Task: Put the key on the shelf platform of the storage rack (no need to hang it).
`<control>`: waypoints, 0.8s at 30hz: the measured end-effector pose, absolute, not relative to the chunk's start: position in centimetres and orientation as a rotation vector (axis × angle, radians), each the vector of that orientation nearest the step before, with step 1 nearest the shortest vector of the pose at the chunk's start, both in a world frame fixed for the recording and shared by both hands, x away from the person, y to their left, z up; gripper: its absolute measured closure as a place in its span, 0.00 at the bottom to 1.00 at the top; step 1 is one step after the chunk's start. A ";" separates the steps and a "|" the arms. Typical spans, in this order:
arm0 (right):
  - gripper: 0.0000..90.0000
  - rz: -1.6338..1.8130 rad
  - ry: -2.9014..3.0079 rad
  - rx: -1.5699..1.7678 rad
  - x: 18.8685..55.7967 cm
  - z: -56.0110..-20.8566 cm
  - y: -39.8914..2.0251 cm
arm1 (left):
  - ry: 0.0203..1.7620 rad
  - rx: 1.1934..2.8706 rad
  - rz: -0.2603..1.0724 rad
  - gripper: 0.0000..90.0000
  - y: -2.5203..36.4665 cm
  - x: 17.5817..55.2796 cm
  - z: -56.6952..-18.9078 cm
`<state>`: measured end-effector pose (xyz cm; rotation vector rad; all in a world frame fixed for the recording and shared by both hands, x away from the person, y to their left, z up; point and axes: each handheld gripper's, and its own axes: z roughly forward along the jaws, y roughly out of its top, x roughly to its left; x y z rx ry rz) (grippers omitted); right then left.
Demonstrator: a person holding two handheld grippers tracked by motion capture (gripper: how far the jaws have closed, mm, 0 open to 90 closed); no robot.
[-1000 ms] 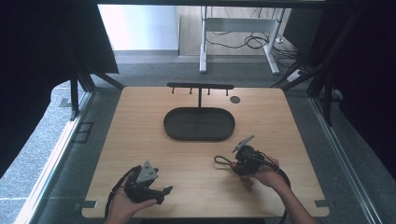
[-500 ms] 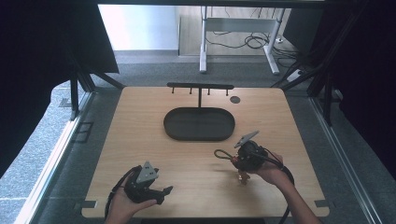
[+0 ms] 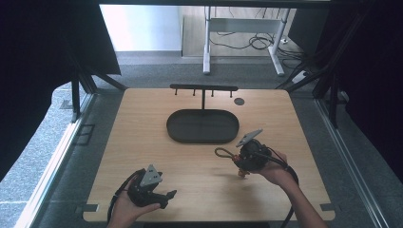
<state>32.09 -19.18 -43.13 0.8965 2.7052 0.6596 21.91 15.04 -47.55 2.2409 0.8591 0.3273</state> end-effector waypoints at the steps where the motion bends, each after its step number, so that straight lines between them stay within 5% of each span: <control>1: 0.74 0.657 2.706 0.895 32.1 -43.1 -19.1 | 0.861 2.242 0.326 0.24 15.0 21.9 -47.6; 24: 0.74 0.646 2.705 0.852 31.8 -43.0 -18.1 | 0.834 2.303 0.288 0.23 14.3 22.1 -48.3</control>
